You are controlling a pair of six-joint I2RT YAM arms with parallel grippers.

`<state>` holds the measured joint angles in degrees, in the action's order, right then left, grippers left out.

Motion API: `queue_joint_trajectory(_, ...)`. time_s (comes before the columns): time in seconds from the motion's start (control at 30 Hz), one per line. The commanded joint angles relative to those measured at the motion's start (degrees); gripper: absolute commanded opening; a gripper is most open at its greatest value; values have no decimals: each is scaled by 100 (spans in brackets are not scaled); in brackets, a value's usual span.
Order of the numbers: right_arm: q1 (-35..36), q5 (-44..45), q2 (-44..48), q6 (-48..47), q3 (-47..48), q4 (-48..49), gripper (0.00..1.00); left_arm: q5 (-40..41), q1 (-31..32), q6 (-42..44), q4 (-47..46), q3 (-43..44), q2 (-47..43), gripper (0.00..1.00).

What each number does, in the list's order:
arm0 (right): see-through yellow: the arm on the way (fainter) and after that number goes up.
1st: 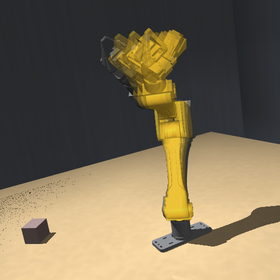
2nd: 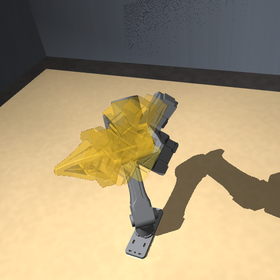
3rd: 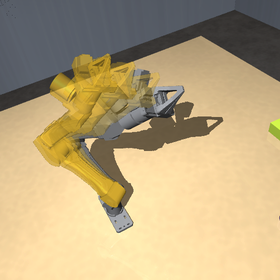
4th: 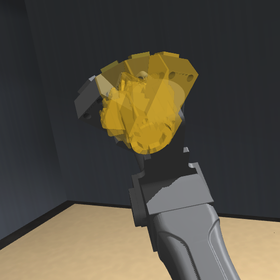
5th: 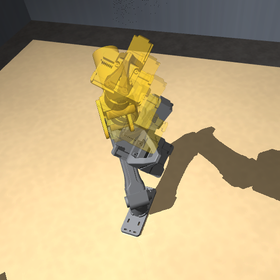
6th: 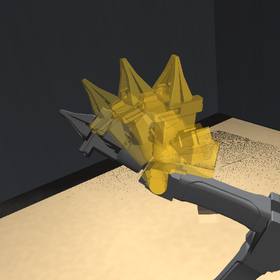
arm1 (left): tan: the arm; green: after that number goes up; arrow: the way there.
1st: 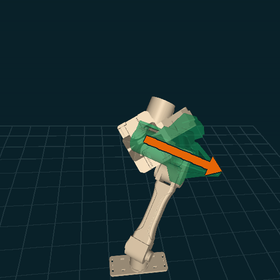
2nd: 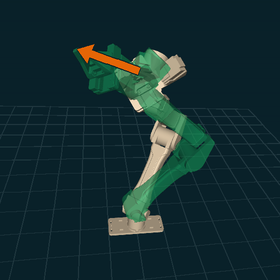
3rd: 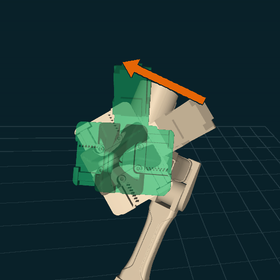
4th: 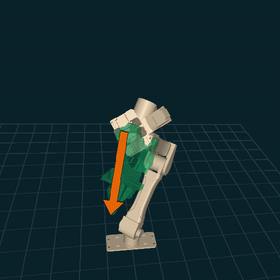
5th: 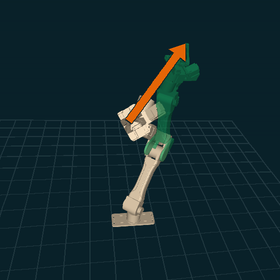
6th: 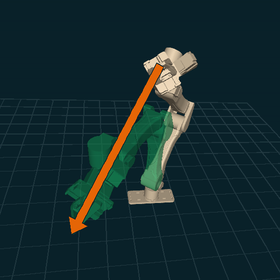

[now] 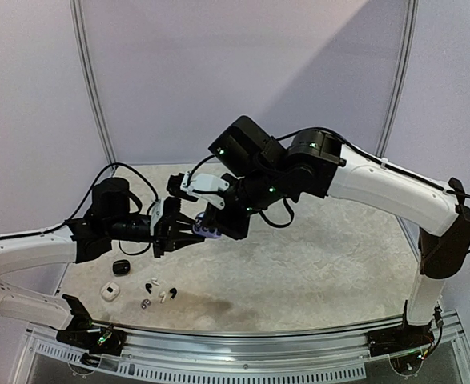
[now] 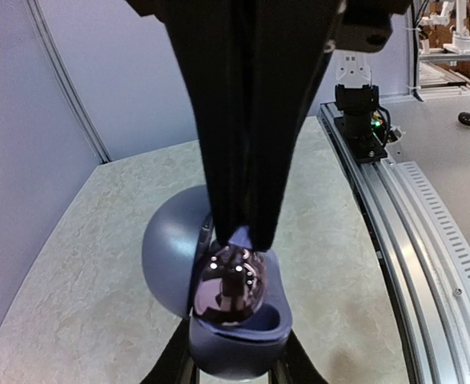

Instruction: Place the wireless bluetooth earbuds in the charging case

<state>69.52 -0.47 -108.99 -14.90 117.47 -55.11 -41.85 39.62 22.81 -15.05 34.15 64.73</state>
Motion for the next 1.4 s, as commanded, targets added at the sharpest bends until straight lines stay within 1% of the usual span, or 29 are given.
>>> queue_joint_trajectory(0.0, 49, 123, -179, -170, 106, -63, 0, -78, 90, 152, 63, 55, -117, 0)
queue_joint_trajectory(0.33, 51, 353, -303, -337, 91, -367, 0, -104, 108, 150, -14, -21, -186, 0)
queue_joint_trajectory(0.87, 51, 558, -379, -702, 118, -497, 0, -116, 125, 229, 60, -12, -206, 0)
queue_joint_trajectory(1.3, 61, 541, -398, -748, 127, -210, 0, -74, 141, 291, 139, 15, -180, 0)
queue_joint_trajectory(1.37, 55, 511, -418, -722, 118, -111, 2, -79, 143, 301, 128, 16, -183, 0)
